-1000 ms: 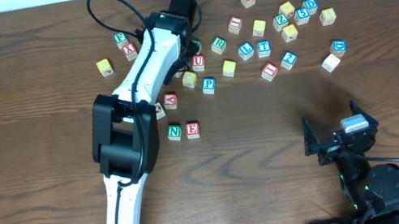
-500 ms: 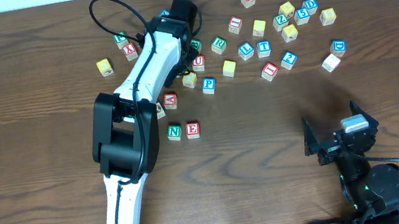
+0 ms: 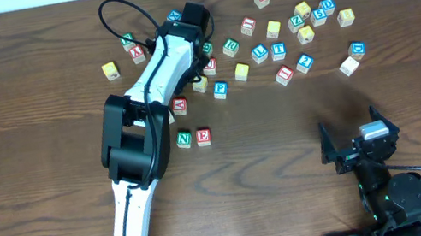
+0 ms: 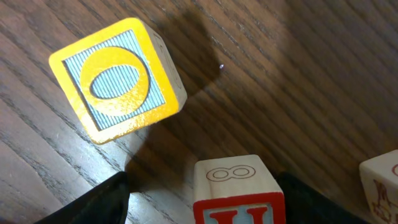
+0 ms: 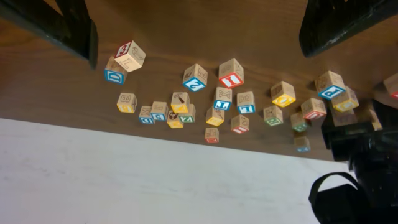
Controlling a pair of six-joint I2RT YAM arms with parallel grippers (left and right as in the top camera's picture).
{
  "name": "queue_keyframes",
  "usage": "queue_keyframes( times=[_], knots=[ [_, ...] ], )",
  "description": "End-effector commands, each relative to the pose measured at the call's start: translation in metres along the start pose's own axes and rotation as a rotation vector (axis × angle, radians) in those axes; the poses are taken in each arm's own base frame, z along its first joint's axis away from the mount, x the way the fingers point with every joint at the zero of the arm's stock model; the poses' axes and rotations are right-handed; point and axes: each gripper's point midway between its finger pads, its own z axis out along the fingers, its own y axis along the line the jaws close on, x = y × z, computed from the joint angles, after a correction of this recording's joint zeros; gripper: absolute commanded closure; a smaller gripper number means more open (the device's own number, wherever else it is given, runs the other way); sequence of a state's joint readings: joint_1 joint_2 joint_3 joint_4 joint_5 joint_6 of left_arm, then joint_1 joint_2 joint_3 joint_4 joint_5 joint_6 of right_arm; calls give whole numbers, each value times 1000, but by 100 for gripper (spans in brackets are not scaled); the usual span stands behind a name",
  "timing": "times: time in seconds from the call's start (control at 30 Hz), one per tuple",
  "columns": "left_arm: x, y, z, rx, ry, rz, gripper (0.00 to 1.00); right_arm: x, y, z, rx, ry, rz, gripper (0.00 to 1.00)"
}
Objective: Spell out NEURIPS
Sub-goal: 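Lower and close the left gripper on the red U block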
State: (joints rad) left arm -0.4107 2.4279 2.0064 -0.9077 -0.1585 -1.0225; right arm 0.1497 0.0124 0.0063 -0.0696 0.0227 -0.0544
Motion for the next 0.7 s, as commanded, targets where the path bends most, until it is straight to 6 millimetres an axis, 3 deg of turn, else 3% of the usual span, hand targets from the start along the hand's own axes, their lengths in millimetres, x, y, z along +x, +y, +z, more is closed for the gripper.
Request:
queue_keyframes(
  times=[0.0,0.37,0.67],
  knots=[
    [4,5,16,-29,7,13,27,0,-3,0,16,0,14,1],
    [2,2,13,-16,1,47,39,0,-3,0,16,1,13,1],
    [-4,-2,-1,12,-15,55,47,0,-3,0,16,0,14,1]
  ],
)
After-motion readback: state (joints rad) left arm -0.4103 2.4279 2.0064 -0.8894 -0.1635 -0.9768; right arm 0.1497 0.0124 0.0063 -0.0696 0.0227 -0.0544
